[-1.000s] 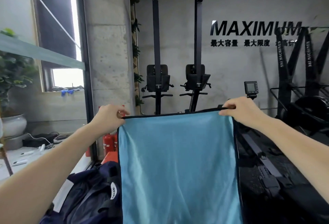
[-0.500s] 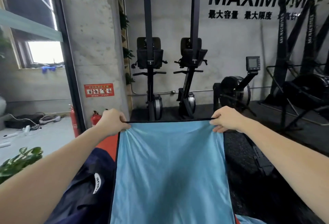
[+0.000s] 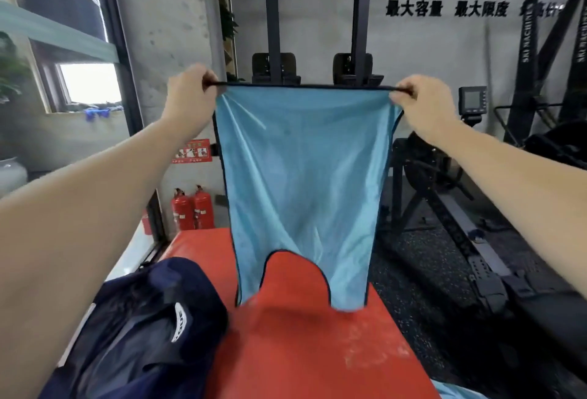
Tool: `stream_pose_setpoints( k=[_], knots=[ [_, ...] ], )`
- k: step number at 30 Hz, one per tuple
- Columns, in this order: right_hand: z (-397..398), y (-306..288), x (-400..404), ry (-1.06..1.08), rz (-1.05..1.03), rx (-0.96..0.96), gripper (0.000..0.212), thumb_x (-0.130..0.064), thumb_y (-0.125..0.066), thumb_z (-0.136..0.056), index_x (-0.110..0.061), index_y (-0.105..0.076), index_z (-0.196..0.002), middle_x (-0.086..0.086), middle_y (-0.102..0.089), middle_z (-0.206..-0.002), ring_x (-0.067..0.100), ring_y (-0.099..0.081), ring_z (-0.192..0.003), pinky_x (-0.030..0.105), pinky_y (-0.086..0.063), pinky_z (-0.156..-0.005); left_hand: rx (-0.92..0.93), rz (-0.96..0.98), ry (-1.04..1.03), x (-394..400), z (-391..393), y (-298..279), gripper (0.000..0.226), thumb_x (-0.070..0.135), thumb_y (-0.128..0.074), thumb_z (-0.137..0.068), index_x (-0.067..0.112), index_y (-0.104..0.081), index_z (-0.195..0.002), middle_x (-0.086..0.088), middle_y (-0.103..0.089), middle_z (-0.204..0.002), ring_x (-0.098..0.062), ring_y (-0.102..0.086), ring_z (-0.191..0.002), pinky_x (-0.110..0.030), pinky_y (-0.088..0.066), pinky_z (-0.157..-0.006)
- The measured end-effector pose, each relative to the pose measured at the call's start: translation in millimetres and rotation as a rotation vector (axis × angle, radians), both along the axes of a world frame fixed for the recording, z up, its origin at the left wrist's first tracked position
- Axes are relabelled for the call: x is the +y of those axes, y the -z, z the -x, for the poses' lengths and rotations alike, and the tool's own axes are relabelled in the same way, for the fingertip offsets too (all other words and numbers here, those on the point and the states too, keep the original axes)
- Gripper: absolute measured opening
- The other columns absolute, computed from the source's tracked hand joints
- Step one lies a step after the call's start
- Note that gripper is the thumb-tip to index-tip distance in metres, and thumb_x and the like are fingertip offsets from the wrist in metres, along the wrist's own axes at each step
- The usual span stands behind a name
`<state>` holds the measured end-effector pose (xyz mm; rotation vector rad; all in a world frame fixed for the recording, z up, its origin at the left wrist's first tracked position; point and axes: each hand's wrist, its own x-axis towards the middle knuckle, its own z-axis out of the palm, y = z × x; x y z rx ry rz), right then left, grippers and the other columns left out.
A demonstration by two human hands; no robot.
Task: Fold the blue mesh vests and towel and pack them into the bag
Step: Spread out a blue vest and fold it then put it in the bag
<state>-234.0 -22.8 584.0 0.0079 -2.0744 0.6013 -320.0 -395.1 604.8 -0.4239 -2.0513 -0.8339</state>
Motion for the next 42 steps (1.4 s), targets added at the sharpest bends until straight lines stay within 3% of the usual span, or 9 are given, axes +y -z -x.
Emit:
stream_pose_setpoints(
  k=[8, 11, 15, 19, 23, 26, 31, 36, 42],
  knots=[
    [-80, 19, -16, -0.166, 0.022, -0.016, 0.011, -0.021, -0.068, -0.093, -0.014, -0.073, -0.101, 0.0, -0.071, -0.094, 0.018, -0.064, -0.086, 0.028, -0.049, -0.085, -0.008, 0.028, 0.029, -32, -78, 23, 0.008, 0.016, -0.057, -0.098, 0.019, -0.062, -0.104, 0.004, -0.062, -0.096, -0.003, -0.055, -0.077, -0.014, -0.038, -0.063],
    [-121, 71, -21, -0.162, 0.015, -0.124, 0.008, -0.021, -0.071, -0.09, -0.016, -0.074, -0.096, -0.005, -0.071, -0.091, 0.014, -0.065, -0.087, 0.028, -0.048, -0.086, -0.096, 0.016, 0.071, -40, -117, 81, 0.012, 0.009, -0.059, -0.095, 0.02, -0.063, -0.096, 0.006, -0.062, -0.088, -0.006, -0.057, -0.077, -0.023, -0.044, -0.072],
    [-186, 165, -29, -0.185, 0.012, -0.397, 0.003, -0.025, -0.077, -0.085, -0.023, -0.075, -0.087, -0.014, -0.072, -0.082, 0.0, -0.063, -0.077, 0.008, -0.042, -0.07, -0.232, 0.117, 0.081, -54, -176, 195, 0.019, -0.002, -0.063, -0.084, 0.016, -0.067, -0.088, 0.002, -0.066, -0.085, -0.021, -0.062, -0.08, -0.034, -0.047, -0.077],
    [-239, 260, -27, -0.208, -0.003, -0.679, 0.012, -0.028, -0.083, -0.078, -0.028, -0.073, -0.073, -0.018, -0.069, -0.068, -0.001, -0.059, -0.062, 0.014, -0.04, -0.06, -0.304, 0.239, 0.137, -66, -238, 290, 0.032, -0.009, -0.065, -0.075, 0.022, -0.064, -0.081, 0.015, -0.06, -0.076, -0.013, -0.058, -0.074, -0.02, -0.035, -0.071],
    [-278, 317, -25, -0.183, -0.033, -0.808, 0.032, -0.013, -0.082, -0.076, -0.039, -0.066, -0.068, -0.024, -0.069, -0.07, -0.006, -0.062, -0.068, 0.014, -0.043, -0.066, -0.382, 0.291, 0.163, -74, -274, 342, 0.028, -0.002, -0.063, -0.083, 0.023, -0.071, -0.091, 0.011, -0.066, -0.088, -0.012, -0.06, -0.089, -0.025, -0.042, -0.084],
    [-301, 334, -25, -0.154, -0.004, -0.809, 0.031, -0.004, -0.075, -0.081, -0.034, -0.068, -0.075, -0.024, -0.066, -0.064, -0.01, -0.061, -0.069, 0.009, -0.042, -0.067, -0.436, 0.345, 0.14, -75, -297, 360, 0.022, 0.01, -0.062, -0.09, 0.027, -0.074, -0.099, 0.013, -0.063, -0.09, -0.012, -0.052, -0.094, -0.026, -0.039, -0.086],
    [-324, 340, -25, -0.117, 0.098, -0.702, 0.009, -0.018, -0.068, -0.093, -0.026, -0.072, -0.09, -0.017, -0.07, -0.086, -0.002, -0.062, -0.083, 0.007, -0.041, -0.069, -0.588, 0.058, 0.241, -71, -326, 366, 0.02, 0.016, -0.062, -0.094, 0.033, -0.065, -0.082, 0.016, -0.067, -0.075, -0.001, -0.058, -0.072, -0.018, -0.043, -0.067],
    [-326, 331, -18, -0.191, 0.309, -0.654, 0.01, -0.015, -0.064, -0.096, -0.02, -0.071, -0.092, -0.002, -0.074, -0.086, 0.019, -0.069, -0.089, 0.027, -0.049, -0.078, -0.602, -0.067, 0.286, -59, -333, 363, 0.014, 0.023, -0.059, -0.097, 0.026, -0.066, -0.085, 0.006, -0.057, -0.062, -0.004, -0.045, -0.055, -0.017, -0.037, -0.056],
    [-278, 320, -11, -0.189, 0.33, -0.672, 0.009, -0.015, -0.065, -0.095, -0.017, -0.074, -0.096, -0.003, -0.075, -0.091, 0.013, -0.069, -0.091, 0.031, -0.051, -0.086, -0.58, -0.136, 0.306, -47, -291, 362, 0.015, 0.026, -0.056, -0.1, 0.035, -0.065, -0.091, -0.009, -0.066, -0.078, -0.011, -0.049, -0.059, -0.018, -0.037, -0.053]
  ],
)
